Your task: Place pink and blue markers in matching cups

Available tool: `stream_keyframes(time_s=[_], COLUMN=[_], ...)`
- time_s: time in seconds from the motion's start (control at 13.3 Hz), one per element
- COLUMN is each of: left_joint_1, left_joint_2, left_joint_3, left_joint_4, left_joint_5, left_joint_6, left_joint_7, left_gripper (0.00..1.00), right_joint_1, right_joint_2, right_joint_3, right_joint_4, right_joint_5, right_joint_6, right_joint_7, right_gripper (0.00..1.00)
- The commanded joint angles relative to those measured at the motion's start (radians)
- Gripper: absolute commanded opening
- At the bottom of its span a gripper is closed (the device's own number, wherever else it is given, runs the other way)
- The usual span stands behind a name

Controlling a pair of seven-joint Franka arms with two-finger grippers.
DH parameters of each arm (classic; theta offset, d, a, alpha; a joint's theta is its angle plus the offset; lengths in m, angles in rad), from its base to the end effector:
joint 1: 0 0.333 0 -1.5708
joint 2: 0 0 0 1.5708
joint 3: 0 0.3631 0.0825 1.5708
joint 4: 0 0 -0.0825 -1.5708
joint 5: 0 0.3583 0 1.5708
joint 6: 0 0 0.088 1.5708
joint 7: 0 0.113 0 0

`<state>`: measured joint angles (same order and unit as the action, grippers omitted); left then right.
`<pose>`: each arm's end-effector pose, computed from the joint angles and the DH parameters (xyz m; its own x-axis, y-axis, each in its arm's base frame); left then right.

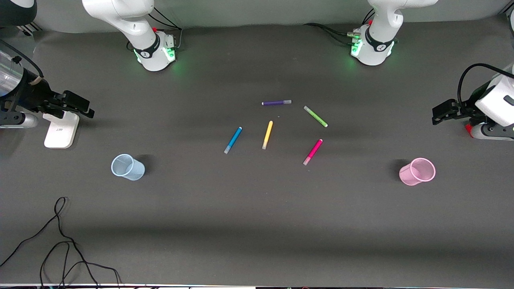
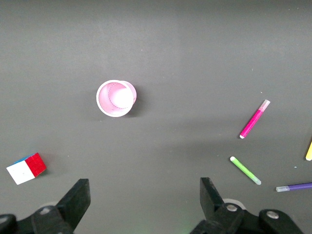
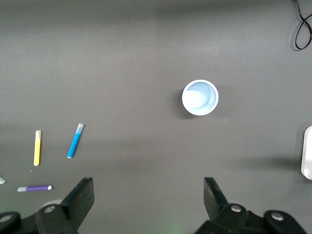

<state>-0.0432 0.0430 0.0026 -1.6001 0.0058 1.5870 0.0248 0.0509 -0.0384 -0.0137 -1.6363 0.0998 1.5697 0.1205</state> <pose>0.5425 -0.0214 0.6309 0.9963 -0.0654 -0.0562 -0.0657 -0.9978 -0.0045 0.5129 0.0302 0.6569 0.9958 -0.0825 -0.0400 -0.0860 -0.9917 -0.0960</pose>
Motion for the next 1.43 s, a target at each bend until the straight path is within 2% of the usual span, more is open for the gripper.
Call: stream_keyframes(time_s=[0.0,0.68,1.05,1.21,1.36], left_joint_1=[-0.007,-0.007,-0.006,-0.007,-0.016], left_joint_2=[-0.015,-0.011,-0.006,-0.006,-0.006], left_joint_3=[0.008,0.008,0.010,0.007,0.004], left_joint_4=[-0.004,-0.001,-0.001,0.002,0.002], left_joint_5=[-0.001,0.000,0.000,0.000,0.000], left_joint_6=[0.002,0.008,0.008,0.007,-0.005], left_joint_7=[0.015,0.015,0.014,0.012,-0.002], left_gripper=[1.00,1.00,1.00,1.00,1.00], right_joint_1=[0.018,0.023,0.228,0.298,0.384], right_joint_2=[-0.003,0.049,0.110,0.141,0.182], right_joint_3=[-0.014,-0.005,-0.002,-0.002,-0.002], right_joint_4=[0.012,0.038,0.035,0.039,0.036], right_joint_5=[-0.019,-0.009,0.001,0.069,0.095], right_joint_6=[-0.020,-0.096,-0.132,-0.116,-0.056], right_joint_7=[-0.004,0.048,0.422,0.555,0.693], right_gripper=[1.00,1.00,1.00,1.00,1.00])
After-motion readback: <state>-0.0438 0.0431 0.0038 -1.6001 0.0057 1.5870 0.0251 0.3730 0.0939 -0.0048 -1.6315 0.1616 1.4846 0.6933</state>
